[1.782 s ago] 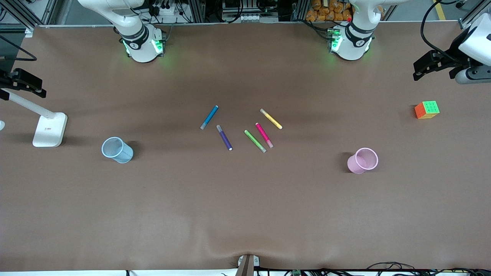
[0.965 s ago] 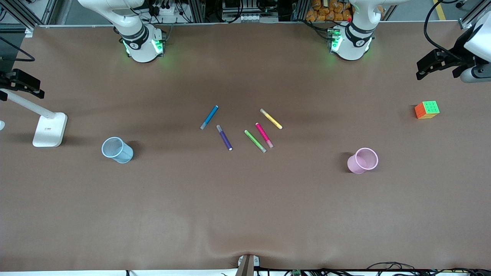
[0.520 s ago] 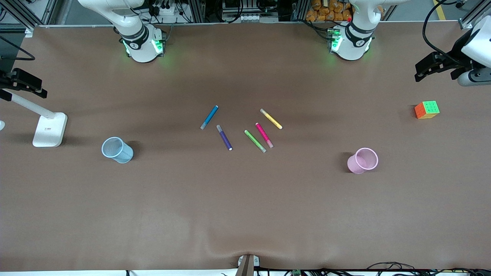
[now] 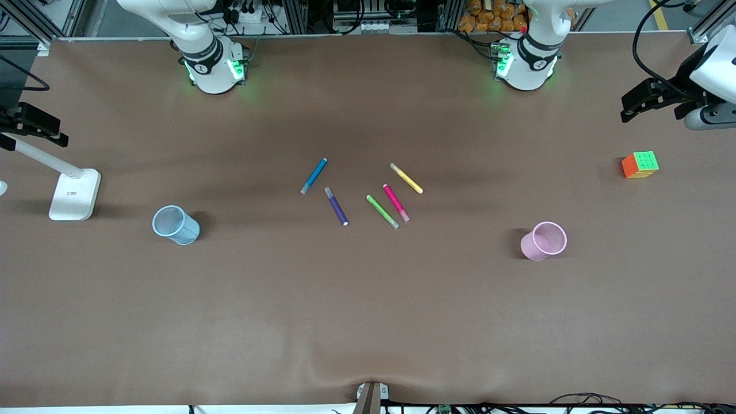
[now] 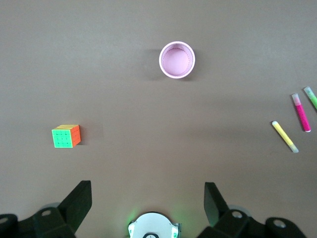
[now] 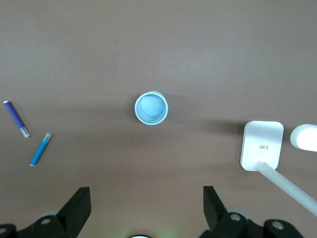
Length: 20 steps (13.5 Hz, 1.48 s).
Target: Place pink and blue markers in matching cups
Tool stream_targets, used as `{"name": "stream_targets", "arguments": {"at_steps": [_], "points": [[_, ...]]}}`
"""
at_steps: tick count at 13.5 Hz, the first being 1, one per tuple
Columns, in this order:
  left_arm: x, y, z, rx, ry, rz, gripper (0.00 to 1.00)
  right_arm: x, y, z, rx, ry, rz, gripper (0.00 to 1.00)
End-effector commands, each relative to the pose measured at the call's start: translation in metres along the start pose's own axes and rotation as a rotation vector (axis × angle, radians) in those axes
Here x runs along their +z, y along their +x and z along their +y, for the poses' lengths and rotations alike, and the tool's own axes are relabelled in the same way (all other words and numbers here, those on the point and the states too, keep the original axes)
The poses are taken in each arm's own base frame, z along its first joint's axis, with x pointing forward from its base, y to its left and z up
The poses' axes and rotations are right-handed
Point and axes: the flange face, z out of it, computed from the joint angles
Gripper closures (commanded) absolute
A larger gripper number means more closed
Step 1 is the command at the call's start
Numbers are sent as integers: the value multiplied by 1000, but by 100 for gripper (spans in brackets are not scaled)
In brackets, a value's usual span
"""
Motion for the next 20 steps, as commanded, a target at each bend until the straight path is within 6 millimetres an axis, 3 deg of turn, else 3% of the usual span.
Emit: {"name": "stream_targets", "arguments": {"at_steps": [1, 5, 10, 17, 20], "points": [[8, 0, 6, -33, -37, -32, 0, 0, -7, 4, 13, 17, 0, 0], [27, 4, 16, -33, -38, -45, 0, 0, -7, 5, 15, 18, -1, 0], [65, 9, 52, -84, -68, -44, 0, 0, -7, 6, 15, 18, -1, 0], [130, 22, 143, -235, -71, -75, 0, 1, -7, 10, 21, 20, -2, 0], [162, 25, 194, -328, -103, -104, 0, 1, -7, 10, 21, 20, -2, 0]]}}
